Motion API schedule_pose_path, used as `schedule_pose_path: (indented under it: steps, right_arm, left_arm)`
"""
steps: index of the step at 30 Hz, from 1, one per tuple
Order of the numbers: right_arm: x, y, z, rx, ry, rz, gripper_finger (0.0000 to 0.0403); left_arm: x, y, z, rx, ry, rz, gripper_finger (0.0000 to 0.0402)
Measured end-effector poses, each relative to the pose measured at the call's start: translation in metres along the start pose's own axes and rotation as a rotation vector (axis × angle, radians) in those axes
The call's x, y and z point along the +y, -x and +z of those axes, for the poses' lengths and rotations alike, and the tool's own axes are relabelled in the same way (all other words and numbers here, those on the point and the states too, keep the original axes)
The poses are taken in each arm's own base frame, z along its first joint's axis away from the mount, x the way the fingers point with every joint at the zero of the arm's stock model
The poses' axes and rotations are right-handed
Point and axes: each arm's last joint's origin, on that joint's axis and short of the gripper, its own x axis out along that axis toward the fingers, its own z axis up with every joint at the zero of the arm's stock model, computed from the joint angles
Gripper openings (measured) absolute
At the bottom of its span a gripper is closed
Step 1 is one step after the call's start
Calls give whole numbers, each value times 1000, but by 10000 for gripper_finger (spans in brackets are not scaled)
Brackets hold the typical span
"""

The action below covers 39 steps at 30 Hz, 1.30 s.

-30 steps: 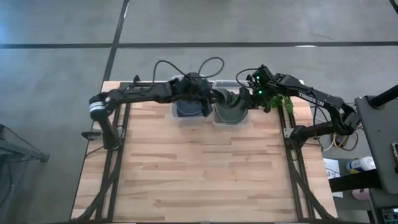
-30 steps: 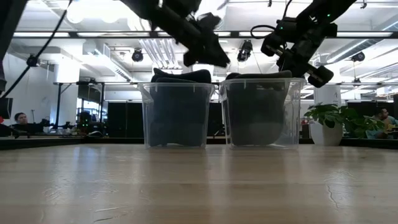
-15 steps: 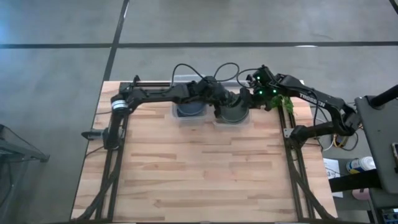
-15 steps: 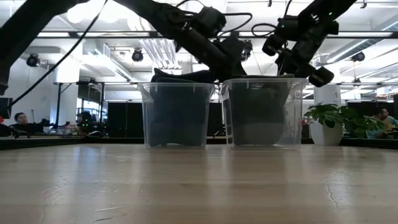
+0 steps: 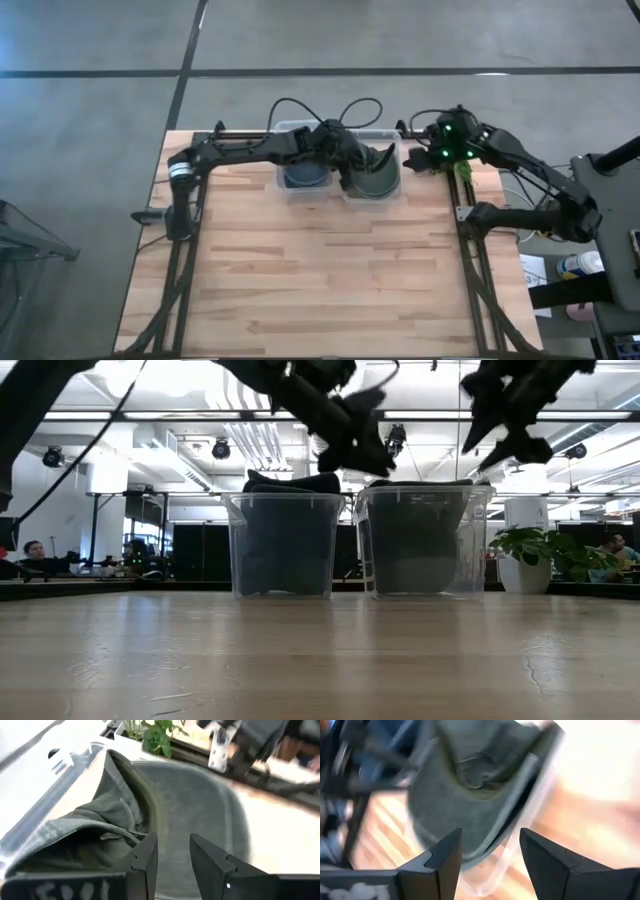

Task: Pick & Place hat
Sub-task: Return to Home Position

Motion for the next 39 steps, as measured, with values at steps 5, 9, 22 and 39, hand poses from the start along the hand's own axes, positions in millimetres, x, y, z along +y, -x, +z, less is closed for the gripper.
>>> schedule_pose_path:
  steps: [5,9,22,39]
  right_arm:
    - [10,22,-19,-47,367,87,194]
    - [11,39,-30,-104,409,116,194]
    - [-17,91,-101,-180,701,525,194]
    - [-67,38,-141,-182,608,729,194]
  left_arm:
    - [-18,26,11,-39,198,-35,106]
    - [-37,39,12,-37,308,-75,106]
    - [-134,49,-7,-59,570,-88,106]
    - [-202,70,-4,-240,442,-328,106]
